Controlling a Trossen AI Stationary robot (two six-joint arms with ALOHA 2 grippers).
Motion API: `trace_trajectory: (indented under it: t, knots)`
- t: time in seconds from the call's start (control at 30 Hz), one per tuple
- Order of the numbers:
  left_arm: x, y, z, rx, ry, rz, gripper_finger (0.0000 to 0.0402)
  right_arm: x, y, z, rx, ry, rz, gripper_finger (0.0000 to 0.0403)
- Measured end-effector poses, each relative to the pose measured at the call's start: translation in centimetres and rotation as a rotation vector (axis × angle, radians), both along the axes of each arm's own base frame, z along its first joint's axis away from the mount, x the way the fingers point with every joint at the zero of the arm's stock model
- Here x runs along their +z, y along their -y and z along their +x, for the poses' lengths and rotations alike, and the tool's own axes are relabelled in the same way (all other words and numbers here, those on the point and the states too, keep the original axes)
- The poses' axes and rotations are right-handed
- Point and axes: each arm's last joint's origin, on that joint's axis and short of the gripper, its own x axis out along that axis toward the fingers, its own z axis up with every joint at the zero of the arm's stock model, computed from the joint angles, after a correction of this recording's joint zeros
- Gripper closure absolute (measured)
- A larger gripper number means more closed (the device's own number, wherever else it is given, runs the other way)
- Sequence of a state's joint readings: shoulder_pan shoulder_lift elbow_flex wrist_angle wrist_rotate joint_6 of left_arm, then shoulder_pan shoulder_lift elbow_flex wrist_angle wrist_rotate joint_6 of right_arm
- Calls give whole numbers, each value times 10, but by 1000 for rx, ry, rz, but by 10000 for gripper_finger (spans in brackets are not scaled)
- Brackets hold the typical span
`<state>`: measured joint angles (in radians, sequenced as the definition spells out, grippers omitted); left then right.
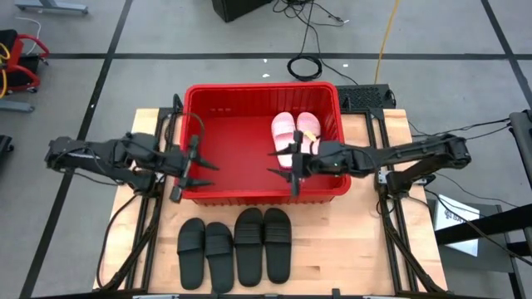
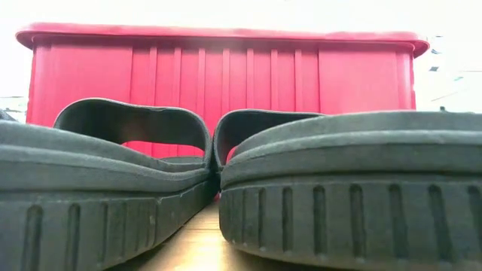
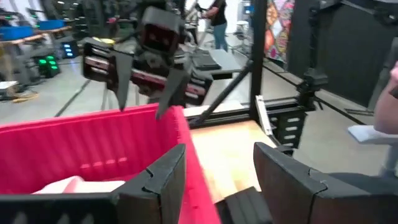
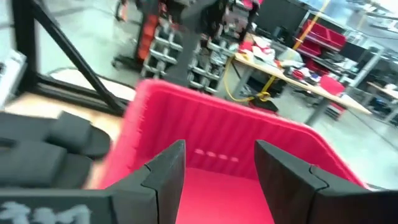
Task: Pick and place slides into bin
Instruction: Put the black slipper into the red bin
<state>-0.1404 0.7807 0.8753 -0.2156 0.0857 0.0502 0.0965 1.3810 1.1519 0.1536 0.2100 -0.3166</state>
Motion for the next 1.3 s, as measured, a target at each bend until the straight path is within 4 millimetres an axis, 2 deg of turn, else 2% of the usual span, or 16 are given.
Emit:
trace_trajectory:
  t: [0.3, 0.63, 0.8, 0.97, 1.1, 1.3]
  knots:
    - [-9, 35, 24, -151, -10, 2, 213, 1, -40, -6, 115, 8, 97, 222]
    - [-14, 80, 26, -293, 32, 60, 213, 1, -95, -18, 288, 34, 135, 222]
    - [-18, 100, 26, -266, 61, 117, 213, 2, -118, -21, 363, 90, 146, 222]
    - [-25, 118, 29, -234, 59, 154, 213, -4, -133, -21, 403, 90, 148, 222]
    - [-32, 129, 28, -141, 48, 200, 213, -7, -140, -21, 420, 88, 143, 222]
    - [-29, 141, 19, -44, 98, 251, 213, -7, -142, -23, 423, 91, 143, 222]
